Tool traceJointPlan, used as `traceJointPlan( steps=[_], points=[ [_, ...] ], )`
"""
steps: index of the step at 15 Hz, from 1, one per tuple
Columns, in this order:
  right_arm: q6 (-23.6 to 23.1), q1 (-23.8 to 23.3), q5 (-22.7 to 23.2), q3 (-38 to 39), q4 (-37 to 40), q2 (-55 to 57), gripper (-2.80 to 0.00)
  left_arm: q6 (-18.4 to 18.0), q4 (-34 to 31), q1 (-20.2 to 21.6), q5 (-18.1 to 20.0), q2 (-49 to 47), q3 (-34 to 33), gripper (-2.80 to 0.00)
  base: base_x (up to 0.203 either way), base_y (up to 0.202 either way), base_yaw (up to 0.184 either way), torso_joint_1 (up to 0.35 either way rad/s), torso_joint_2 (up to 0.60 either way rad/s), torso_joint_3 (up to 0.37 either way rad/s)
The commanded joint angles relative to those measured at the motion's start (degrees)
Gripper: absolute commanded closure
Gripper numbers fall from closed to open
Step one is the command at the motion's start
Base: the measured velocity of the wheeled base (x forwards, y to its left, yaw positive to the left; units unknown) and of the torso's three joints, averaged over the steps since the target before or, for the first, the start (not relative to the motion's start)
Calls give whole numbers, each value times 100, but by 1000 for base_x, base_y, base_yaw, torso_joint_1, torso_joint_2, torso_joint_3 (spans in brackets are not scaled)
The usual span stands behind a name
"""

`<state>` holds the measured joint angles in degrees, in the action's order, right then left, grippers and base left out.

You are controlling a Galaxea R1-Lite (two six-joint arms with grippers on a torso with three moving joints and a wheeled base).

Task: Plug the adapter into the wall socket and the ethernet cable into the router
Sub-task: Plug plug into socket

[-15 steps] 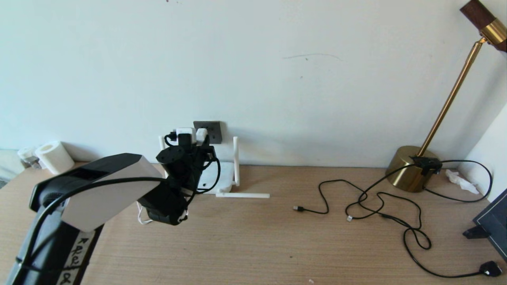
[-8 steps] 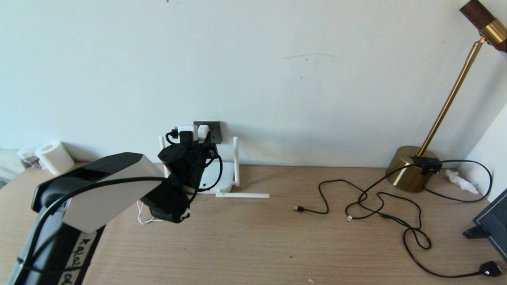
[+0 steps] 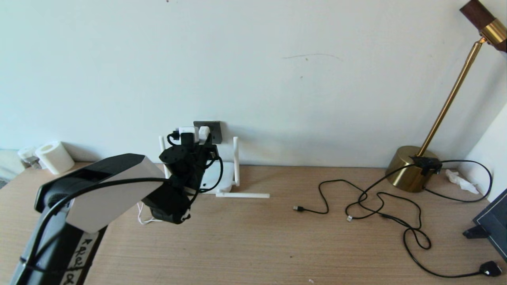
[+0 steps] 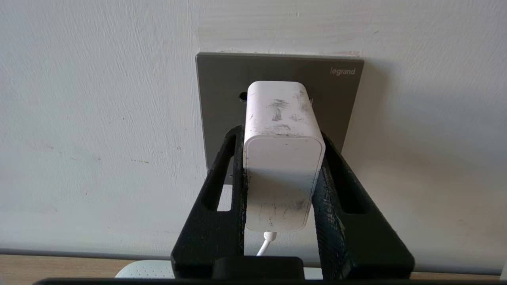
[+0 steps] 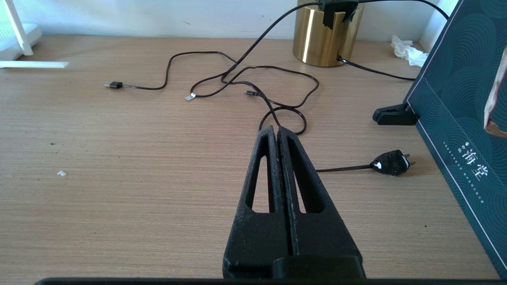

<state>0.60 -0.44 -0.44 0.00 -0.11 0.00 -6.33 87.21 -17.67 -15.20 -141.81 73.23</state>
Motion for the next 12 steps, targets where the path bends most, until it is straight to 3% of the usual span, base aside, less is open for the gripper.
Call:
traceJointPlan(
  steps=[1,12],
  points=[
    [2,0,0,0,2,0,0,0,45,1,-36,-22,-19,0,0,0,0,0,0,0],
    [2,0,0,0,-7,9,0,0,45,9,-54,39,-72,0,0,0,0,0,0,0]
  ],
)
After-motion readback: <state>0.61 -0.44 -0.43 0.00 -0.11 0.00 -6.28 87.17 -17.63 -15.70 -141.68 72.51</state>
